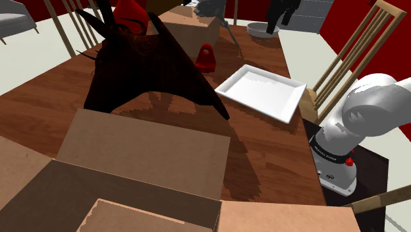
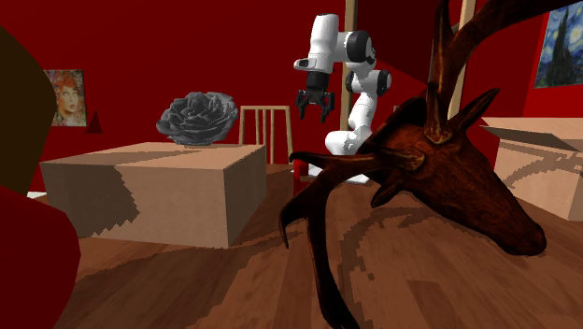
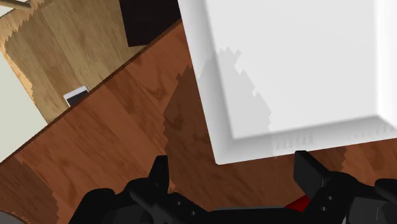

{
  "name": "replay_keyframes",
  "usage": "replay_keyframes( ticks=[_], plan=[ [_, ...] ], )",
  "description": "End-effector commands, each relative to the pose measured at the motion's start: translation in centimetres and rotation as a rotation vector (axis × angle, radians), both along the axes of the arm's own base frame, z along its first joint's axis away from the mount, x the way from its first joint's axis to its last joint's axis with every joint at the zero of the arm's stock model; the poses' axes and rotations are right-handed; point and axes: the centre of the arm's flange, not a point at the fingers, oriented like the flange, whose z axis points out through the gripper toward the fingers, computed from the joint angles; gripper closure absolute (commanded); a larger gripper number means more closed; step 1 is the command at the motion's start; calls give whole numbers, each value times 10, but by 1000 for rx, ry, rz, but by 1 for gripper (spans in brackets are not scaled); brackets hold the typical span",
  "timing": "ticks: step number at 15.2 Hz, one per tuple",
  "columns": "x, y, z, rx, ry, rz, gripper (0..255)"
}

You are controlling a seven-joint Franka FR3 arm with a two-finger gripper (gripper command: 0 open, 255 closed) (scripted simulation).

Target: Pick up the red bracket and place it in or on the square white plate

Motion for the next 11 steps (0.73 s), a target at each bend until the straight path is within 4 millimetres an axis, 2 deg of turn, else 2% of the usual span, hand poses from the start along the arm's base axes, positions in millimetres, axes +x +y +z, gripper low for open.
replay_keyframes(
  ticks=[1, 11],
  plan=[
    [0, 0, 0, 0, 0, 0, 0],
    [109, 47, -43, 64, -21, -53, 0]
  ],
)
